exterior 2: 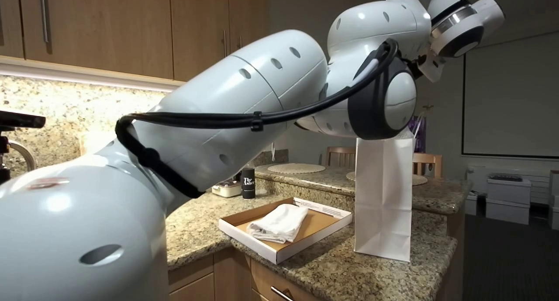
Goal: Put the towel in the bag
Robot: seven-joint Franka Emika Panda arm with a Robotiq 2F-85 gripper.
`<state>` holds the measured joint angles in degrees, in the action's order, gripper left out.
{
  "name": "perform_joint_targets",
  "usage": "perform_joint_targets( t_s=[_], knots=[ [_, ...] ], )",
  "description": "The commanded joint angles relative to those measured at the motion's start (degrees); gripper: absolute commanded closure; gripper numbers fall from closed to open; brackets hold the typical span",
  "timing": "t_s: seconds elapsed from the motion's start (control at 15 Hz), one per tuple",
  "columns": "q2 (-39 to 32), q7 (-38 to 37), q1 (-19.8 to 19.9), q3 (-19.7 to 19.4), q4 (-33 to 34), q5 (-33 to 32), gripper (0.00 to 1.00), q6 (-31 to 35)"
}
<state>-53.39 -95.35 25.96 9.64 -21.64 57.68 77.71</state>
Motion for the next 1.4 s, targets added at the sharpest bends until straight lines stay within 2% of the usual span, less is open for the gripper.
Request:
perform_joint_targets(
  t_s=[0.0,0.27,0.53,0.67,0.8,1.33],
  knots=[
    [2.7,-3.4,1.9,0.8,-1.6,-0.4,0.94,-5.0],
    [5.1,-3.4,5.4,2.3,-2.5,2.2,0.94,-8.4],
    [5.2,-5.2,8.2,4.2,-3.5,4.9,0.94,-15.8],
    [3.9,-6.6,7.8,4.2,-2.7,5.6,0.94,-18.7],
    [3.2,-6.6,6.7,3.6,-2.7,5.4,0.94,-18.7],
    [2.5,-6.6,2.3,3.7,-2.2,6.1,0.94,-14.9]
  ],
)
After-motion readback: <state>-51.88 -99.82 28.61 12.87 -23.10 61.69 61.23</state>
